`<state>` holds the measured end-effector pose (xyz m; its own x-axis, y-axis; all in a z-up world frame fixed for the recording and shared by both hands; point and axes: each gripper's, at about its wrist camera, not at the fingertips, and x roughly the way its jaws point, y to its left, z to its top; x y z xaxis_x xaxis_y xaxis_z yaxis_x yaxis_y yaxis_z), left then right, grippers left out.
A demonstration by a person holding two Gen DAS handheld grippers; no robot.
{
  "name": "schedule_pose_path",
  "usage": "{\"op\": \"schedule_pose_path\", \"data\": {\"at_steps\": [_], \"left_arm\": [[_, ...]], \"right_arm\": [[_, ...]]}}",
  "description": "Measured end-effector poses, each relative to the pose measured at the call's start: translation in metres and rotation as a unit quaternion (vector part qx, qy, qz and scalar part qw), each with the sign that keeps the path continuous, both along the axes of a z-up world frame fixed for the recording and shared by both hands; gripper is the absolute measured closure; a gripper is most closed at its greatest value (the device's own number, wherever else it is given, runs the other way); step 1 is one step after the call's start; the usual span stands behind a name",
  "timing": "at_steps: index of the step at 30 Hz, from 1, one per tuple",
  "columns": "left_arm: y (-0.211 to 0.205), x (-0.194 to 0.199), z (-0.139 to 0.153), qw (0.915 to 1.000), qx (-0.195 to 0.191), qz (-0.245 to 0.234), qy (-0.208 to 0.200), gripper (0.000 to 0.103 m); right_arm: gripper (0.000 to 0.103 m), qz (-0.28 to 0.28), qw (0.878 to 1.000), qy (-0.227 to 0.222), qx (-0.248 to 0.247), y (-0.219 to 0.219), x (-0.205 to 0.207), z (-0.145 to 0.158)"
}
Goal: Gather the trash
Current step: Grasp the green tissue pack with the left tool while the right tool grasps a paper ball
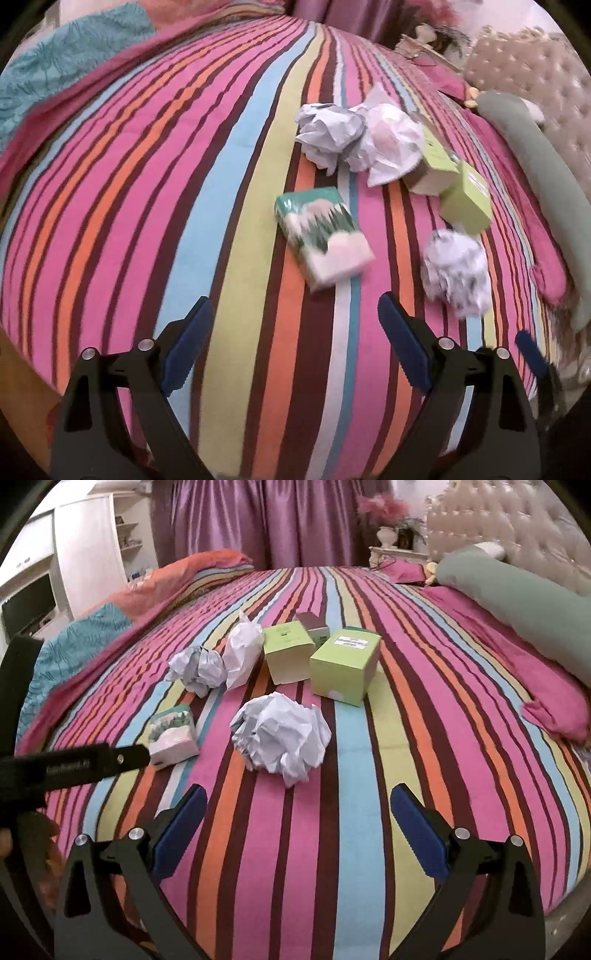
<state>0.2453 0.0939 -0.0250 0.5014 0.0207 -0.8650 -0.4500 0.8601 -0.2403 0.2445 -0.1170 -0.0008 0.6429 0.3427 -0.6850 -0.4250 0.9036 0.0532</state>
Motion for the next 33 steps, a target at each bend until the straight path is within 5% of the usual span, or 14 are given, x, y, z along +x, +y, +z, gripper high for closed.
{"op": "schedule_pose_path", "data": {"at_steps": [5,21,26,28,30,33], "left_arm": [[0.006,0.027,-0.011,0.9996,-0.020,0.018,0.012,0.015],[-0.002,0.068,-0.027,0.9977,0.043,0.017,0.049,0.015],[-0.007,0.068,-0.028,0.9956,0.082,0.006,0.046,0.039],[-0.007,0.067,-0.029,0.9933,0.106,0.002,0.047,0.053],[-0.005,0.066,-0.029,0.9931,0.109,-0.005,0.043,0.053],[-0.003,0.065,-0.028,0.9932,0.109,-0.013,0.039,0.054]], "right_arm": [[0.008,0.015,0.999,-0.001,-0.031,0.014,0.020,-0.007],[0.008,0.045,0.994,-0.030,-0.094,0.051,0.052,-0.025],[0.010,0.033,0.996,-0.009,-0.087,0.052,0.061,-0.032],[0.033,0.026,0.997,0.008,-0.075,0.049,0.065,-0.035],[0.046,0.020,0.998,0.022,-0.061,0.045,0.066,-0.037],[0.051,0.014,0.998,0.026,-0.048,0.040,0.064,-0.033]]}}
